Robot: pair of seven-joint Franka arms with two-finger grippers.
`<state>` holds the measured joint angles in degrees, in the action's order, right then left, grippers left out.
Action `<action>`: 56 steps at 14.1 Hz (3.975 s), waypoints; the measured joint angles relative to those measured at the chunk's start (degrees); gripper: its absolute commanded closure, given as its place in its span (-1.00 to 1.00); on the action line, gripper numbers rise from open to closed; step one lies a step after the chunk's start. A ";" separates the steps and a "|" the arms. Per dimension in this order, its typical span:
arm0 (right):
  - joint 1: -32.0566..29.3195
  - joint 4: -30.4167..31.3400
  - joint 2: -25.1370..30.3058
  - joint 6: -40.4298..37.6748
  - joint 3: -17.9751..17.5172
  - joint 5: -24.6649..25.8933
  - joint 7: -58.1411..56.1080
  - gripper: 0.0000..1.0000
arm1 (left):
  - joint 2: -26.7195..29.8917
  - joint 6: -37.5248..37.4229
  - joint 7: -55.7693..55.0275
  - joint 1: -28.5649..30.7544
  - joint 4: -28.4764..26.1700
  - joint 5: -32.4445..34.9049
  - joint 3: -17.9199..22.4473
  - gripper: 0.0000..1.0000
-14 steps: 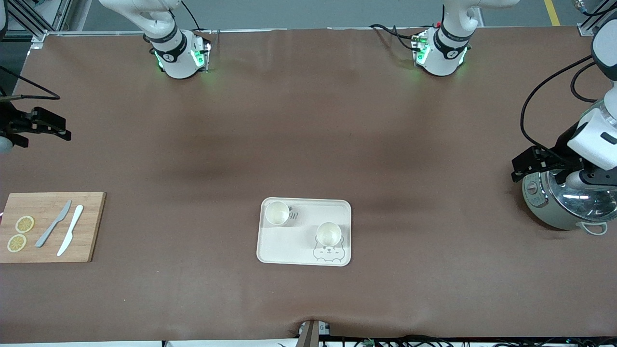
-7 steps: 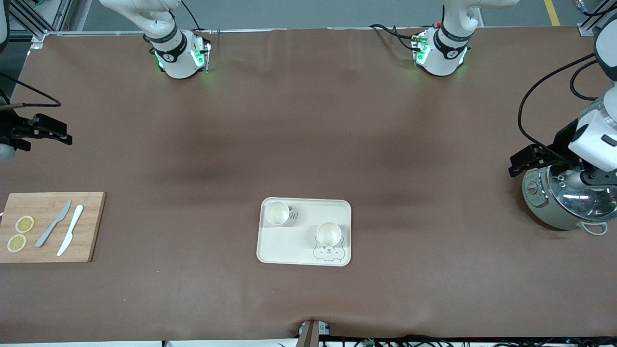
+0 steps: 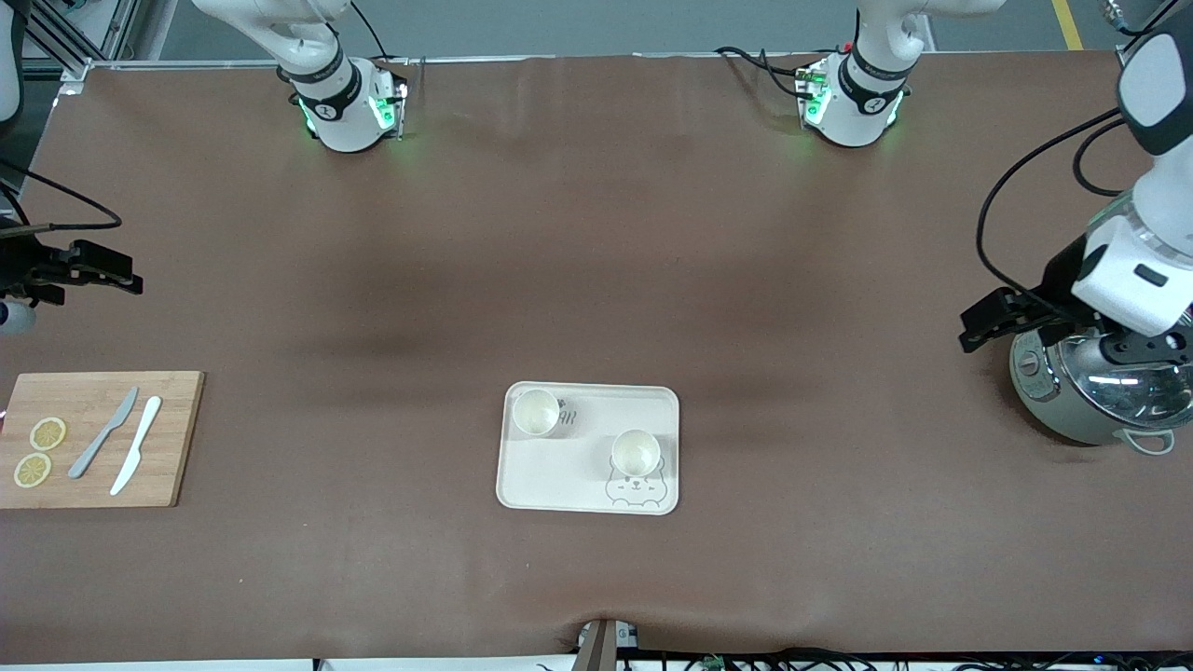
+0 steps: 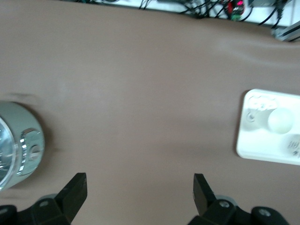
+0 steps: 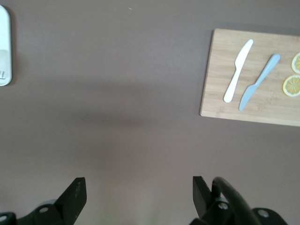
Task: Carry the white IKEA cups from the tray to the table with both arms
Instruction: 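Reach the left gripper down to the white cup on the tray, then lower the left gripper around the cup while the right gripper approaches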
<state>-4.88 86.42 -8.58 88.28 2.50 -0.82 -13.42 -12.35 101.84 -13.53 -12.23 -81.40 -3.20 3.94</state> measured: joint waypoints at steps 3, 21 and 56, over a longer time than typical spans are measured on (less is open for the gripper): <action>-1.43 -0.06 -1.32 0.19 -0.01 -0.16 -0.10 -1.00 | -5.68 0.97 -7.52 -5.45 4.30 0.00 -0.13 -1.00; 2.08 0.23 -8.60 -2.45 -1.21 -6.46 26.95 -1.00 | -27.04 25.94 -20.59 -16.71 7.40 -0.78 -1.10 -1.00; 20.03 -0.47 -17.62 13.02 -1.67 -11.84 74.70 -1.00 | -40.44 46.15 -22.19 -21.23 7.76 -0.78 -1.21 -1.00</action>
<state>15.16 85.95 -26.21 101.30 0.83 -12.66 61.27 -52.79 147.99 -35.72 -33.46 -73.65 -3.98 2.74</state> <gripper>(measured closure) 0.000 0.000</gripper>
